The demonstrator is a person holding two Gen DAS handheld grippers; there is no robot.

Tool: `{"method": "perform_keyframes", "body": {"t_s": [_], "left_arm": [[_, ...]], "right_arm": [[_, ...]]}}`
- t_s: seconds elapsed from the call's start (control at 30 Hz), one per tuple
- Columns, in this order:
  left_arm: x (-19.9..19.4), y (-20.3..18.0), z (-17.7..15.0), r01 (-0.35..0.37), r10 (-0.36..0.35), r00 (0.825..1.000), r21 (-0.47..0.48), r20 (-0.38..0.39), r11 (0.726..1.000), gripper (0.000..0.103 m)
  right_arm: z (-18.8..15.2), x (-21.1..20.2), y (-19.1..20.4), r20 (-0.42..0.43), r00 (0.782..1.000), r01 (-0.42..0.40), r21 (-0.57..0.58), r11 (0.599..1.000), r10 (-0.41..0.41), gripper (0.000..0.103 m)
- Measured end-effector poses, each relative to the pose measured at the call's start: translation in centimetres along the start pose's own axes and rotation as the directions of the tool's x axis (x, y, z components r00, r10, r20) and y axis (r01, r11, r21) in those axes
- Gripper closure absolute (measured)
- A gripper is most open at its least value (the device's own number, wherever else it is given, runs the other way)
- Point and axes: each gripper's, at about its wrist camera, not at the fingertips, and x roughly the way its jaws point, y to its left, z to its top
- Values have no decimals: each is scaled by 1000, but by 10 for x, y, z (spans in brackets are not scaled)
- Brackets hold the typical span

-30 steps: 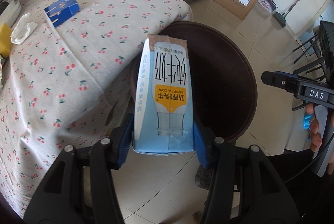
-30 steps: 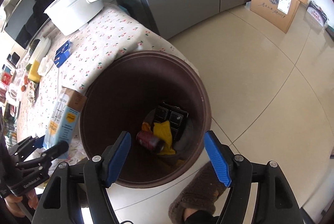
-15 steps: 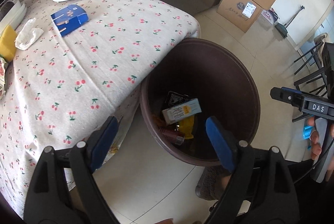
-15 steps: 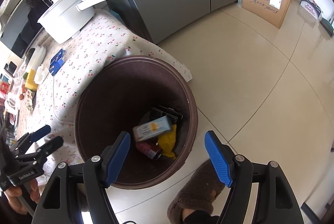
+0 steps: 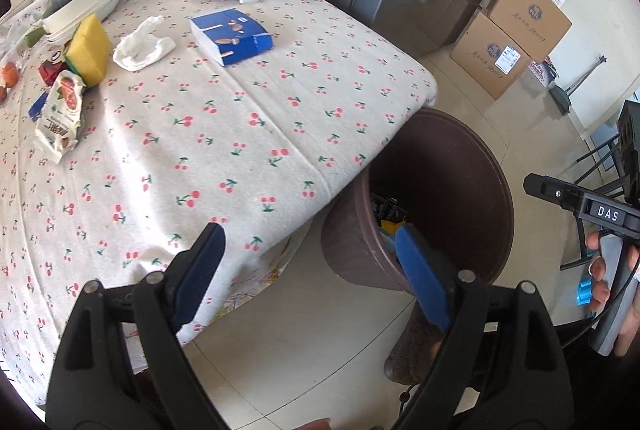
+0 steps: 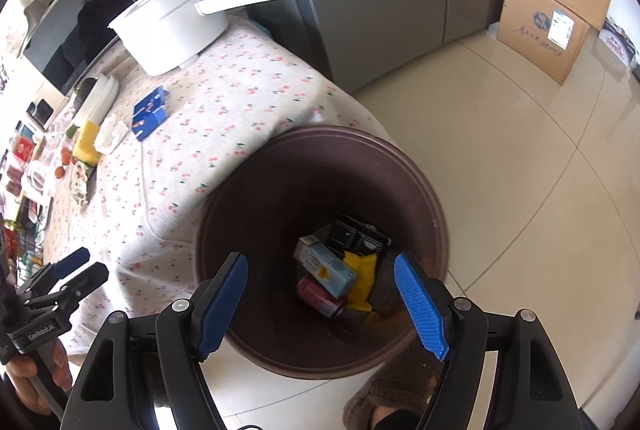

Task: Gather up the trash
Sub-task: 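Move both empty tools back from the bin toward the table items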

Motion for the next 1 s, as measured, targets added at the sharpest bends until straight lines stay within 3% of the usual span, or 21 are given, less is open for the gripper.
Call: {"method": "perform_keyframes", "body": {"t_s": [0.57, 1.0], "left_arm": [[-41, 97, -1, -85, 94, 994, -163, 48, 983, 16], [-62, 166, 5, -127, 151, 987, -302, 57, 945, 14]], "right_arm": [[21, 17, 112, -12, 999, -52, -145, 988, 50, 23], [46, 42, 183, -17, 999, -49, -224, 973, 46, 23]]}}
